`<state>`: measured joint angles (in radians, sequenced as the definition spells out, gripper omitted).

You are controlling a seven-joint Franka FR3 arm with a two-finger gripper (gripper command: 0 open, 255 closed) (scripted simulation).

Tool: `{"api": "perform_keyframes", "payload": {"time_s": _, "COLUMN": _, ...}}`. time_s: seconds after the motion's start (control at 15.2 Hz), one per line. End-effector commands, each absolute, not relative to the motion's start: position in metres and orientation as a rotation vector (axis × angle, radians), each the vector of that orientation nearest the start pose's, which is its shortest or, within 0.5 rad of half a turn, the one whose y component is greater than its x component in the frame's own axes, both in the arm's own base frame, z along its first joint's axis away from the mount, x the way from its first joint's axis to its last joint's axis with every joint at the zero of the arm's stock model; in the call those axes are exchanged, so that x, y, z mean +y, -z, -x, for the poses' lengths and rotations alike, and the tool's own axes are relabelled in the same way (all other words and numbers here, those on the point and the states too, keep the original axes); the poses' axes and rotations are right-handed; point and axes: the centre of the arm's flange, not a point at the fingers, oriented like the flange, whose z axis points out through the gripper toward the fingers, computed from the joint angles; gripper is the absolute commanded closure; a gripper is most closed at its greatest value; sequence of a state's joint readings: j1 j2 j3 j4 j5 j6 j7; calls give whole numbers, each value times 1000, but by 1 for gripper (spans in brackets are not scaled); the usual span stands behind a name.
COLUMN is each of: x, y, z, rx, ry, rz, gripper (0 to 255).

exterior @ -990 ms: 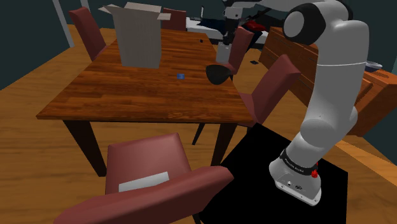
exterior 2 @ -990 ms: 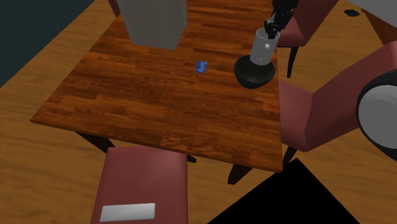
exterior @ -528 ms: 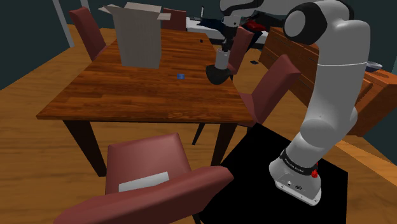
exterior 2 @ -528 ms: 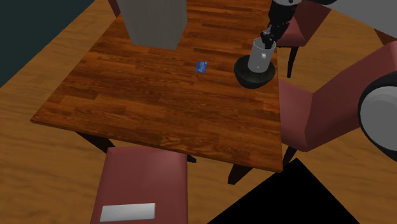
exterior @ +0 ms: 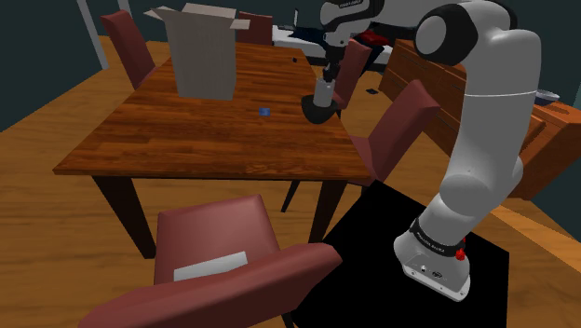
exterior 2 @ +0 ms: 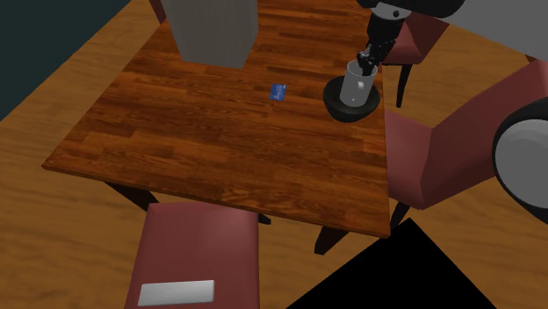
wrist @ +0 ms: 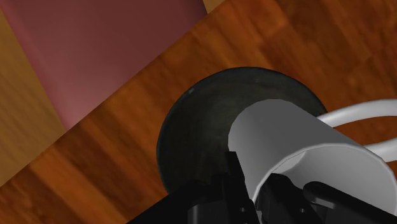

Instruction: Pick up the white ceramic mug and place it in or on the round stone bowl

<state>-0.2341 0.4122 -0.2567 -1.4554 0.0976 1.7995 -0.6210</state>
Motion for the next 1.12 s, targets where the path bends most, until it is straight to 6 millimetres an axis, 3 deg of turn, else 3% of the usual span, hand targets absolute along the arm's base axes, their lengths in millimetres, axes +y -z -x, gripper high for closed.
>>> {"api": "perform_keyframes", "payload": {"time_s": 0.0, "x": -287, "y": -450, "z": -609, "rx": -192, "ry": -78, "rz": 3113, "gripper": 255}}
{"api": "perform_keyframes", "payload": {"time_s": 0.13, "x": -287, "y": -450, "z": -609, "rx": -192, "ry": -78, "rz": 3113, "gripper": 255}}
{"api": "perform_keyframes", "payload": {"time_s": 0.2, "x": -287, "y": -450, "z": -609, "rx": -192, "ry": -78, "rz": 3113, "gripper": 0}}
{"api": "perform_keyframes", "payload": {"time_s": 0.53, "x": -287, "y": -450, "z": -609, "rx": -192, "ry": -78, "rz": 3113, "gripper": 0}}
{"api": "perform_keyframes", "payload": {"time_s": 0.79, "x": -288, "y": -500, "z": -612, "rx": -192, "ry": -78, "rz": 3113, "gripper": 0}}
{"api": "perform_keyframes", "payload": {"time_s": 1.06, "x": -288, "y": -500, "z": -612, "rx": -192, "ry": -78, "rz": 3113, "gripper": 0}}
